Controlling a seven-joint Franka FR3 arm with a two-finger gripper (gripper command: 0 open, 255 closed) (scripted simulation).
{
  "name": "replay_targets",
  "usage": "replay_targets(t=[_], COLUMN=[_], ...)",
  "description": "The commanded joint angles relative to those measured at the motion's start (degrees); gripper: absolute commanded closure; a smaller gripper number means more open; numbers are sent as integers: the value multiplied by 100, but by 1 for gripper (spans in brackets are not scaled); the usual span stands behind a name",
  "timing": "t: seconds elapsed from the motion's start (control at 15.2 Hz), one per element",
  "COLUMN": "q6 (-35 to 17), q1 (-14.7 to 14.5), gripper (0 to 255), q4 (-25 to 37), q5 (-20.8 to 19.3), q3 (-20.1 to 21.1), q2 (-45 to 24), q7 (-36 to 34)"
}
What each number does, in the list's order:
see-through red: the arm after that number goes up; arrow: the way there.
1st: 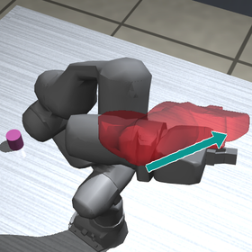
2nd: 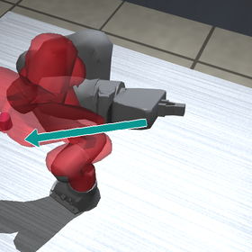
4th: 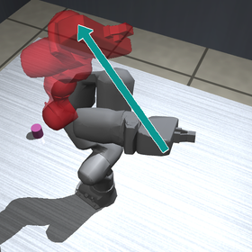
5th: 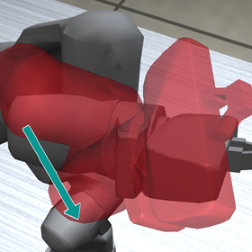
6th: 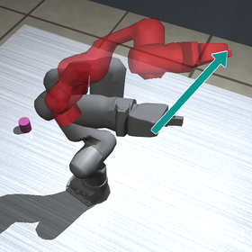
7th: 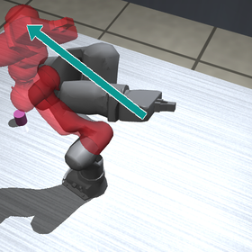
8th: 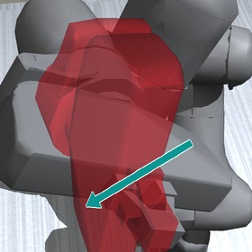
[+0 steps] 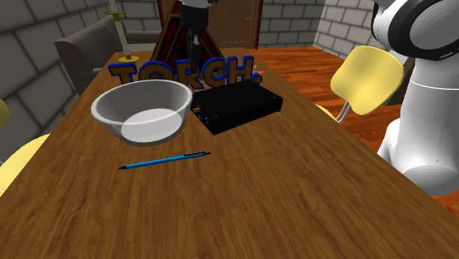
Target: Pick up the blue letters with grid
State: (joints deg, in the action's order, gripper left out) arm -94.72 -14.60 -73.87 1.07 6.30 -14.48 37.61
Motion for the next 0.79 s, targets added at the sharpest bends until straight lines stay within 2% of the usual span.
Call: replay_targets(t=[0.0, 0.59, 0.73], q6=[190, 1161, 1180], q1=[-10, -69, -70], gripper=[255, 255, 255], q4=[264, 1722, 1752], q5=[-10, -69, -70], q3=[3, 11, 11], q2=[-67, -555, -567], q7=[-15, -67, -68])
